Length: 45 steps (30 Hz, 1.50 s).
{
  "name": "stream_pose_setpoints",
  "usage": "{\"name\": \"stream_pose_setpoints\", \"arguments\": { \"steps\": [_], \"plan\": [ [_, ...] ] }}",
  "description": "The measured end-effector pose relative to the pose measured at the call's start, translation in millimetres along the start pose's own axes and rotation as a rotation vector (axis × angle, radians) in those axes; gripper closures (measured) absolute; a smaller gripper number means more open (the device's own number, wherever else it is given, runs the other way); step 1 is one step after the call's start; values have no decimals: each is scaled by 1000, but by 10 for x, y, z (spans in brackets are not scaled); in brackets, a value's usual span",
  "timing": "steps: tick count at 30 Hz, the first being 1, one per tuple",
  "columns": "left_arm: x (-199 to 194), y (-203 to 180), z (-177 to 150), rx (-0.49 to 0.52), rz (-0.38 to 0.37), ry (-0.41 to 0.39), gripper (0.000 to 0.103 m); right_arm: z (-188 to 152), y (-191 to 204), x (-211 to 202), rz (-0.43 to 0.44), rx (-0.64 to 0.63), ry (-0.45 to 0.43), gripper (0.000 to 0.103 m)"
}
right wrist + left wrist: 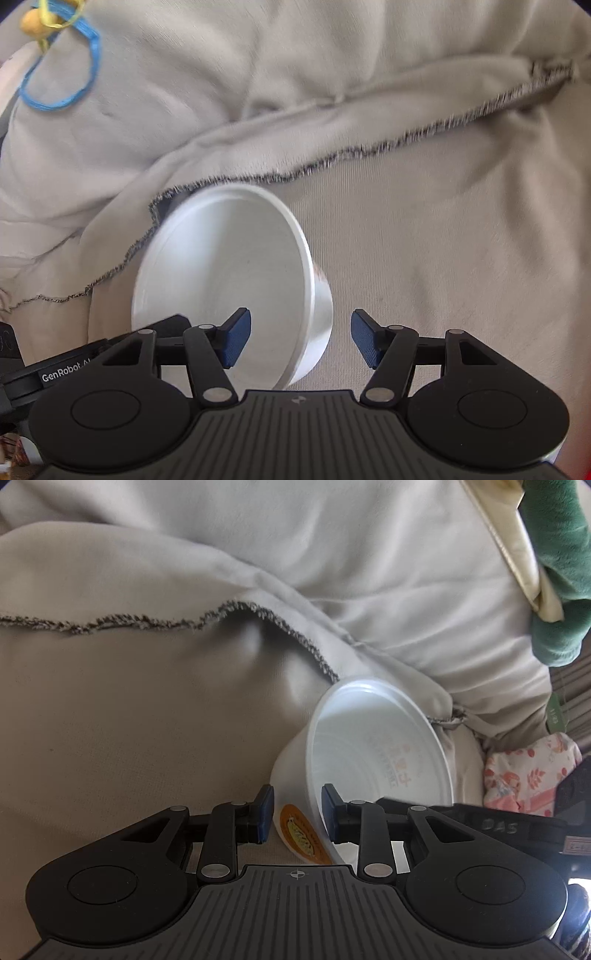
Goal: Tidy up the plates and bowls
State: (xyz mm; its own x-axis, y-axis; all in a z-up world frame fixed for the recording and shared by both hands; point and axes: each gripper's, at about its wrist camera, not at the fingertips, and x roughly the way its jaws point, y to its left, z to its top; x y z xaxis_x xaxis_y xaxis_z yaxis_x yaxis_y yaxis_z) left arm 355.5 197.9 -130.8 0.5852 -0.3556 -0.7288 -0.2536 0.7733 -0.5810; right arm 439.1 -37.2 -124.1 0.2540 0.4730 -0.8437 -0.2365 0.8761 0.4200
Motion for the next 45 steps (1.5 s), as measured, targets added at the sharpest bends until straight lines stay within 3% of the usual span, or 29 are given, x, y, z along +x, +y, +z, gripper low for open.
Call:
{"name": "stream_pose_setpoints", "arguments": {
  "steps": [1,4,8,11,14,17,22,25,32,39,45],
  "plan": [
    [21,-18,-1,1,2,10,71,-8,-15,36,11,11,13,55],
    [7,-141,-20,36,19,7,71,-42,-49,-24,17,-5,-18,55],
    [-4,-329,-52,73,-25,26,71,-51,-184,-252,15,-24,-73,53],
    [103,-456,-64,86,-51,51,72,-68,-306,-375,-21,-33,-107,52],
    [261,-508,-77,85,-22,66,72,-74,-461,-377,-76,-19,-119,52],
    [363,-486,-83,70,19,81,72,-84,-646,-355,-25,43,-91,51],
    [393,-527,-84,50,18,87,73,-137,-688,-359,56,47,-82,51],
    [227,-692,-104,80,14,43,73,-183,-632,-566,85,37,-136,49],
    [-641,-1358,-366,224,-11,-80,70,-452,-459,-1466,123,-32,-261,48],
    [-1054,-1616,-753,236,-13,7,70,-880,-355,-2089,83,-94,-251,42],
    [-1144,-1591,-1003,243,18,51,70,-1112,-356,-2112,77,-108,-167,41]
  ]
}}
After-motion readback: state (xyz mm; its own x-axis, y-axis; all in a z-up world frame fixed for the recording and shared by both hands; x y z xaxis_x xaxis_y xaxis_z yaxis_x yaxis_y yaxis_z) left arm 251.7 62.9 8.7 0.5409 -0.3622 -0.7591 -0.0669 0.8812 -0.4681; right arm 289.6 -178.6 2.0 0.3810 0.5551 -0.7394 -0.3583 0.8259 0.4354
